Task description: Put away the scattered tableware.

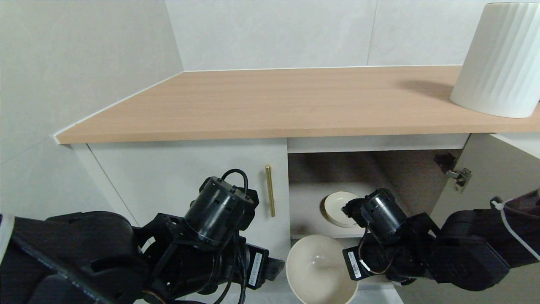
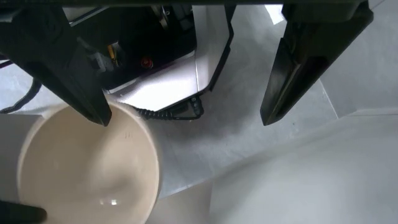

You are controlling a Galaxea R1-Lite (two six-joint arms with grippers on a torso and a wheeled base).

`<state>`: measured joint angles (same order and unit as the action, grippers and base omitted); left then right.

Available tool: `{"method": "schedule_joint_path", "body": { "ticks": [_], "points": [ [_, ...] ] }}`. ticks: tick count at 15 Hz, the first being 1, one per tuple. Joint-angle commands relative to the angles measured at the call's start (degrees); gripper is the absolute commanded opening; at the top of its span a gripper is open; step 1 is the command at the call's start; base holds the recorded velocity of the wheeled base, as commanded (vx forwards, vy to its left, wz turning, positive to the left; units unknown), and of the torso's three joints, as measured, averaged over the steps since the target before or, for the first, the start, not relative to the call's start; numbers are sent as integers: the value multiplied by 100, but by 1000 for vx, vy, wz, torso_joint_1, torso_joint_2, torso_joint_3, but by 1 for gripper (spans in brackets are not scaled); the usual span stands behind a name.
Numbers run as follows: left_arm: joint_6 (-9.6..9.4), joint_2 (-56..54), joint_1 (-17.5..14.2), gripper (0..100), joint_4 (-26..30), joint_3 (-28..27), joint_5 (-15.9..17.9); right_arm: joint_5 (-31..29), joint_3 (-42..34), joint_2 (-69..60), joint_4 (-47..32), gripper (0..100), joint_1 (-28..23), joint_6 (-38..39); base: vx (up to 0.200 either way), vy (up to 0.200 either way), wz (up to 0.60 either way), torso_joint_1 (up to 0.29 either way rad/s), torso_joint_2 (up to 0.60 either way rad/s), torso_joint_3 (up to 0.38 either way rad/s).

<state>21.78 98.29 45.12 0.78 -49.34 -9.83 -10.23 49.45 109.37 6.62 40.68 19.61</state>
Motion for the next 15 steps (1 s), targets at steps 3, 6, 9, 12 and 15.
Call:
{"method": "schedule_joint_path", "body": {
  "ticks": [3,6,9,12,15],
  "points": [
    [1,-29,-3,100,1,12,-2,12,144,409,15,0,-535,60,0,0,0,0,0,0],
    [10,-47,-3,100,10,20,-28,38,320,691,94,0,-1106,86,0,0,0,0,0,0],
    [133,-38,-3,100,1,20,-81,-14,531,998,665,0,-1308,693,0,0,0,0,0,0],
    [133,-29,-3,100,1,12,-81,-14,680,1016,788,0,-1396,965,0,0,0,0,0,0],
    [133,-38,-3,100,1,12,-81,-173,874,1156,1105,0,-1519,1422,0,0,0,0,0,0]
  ]
}}
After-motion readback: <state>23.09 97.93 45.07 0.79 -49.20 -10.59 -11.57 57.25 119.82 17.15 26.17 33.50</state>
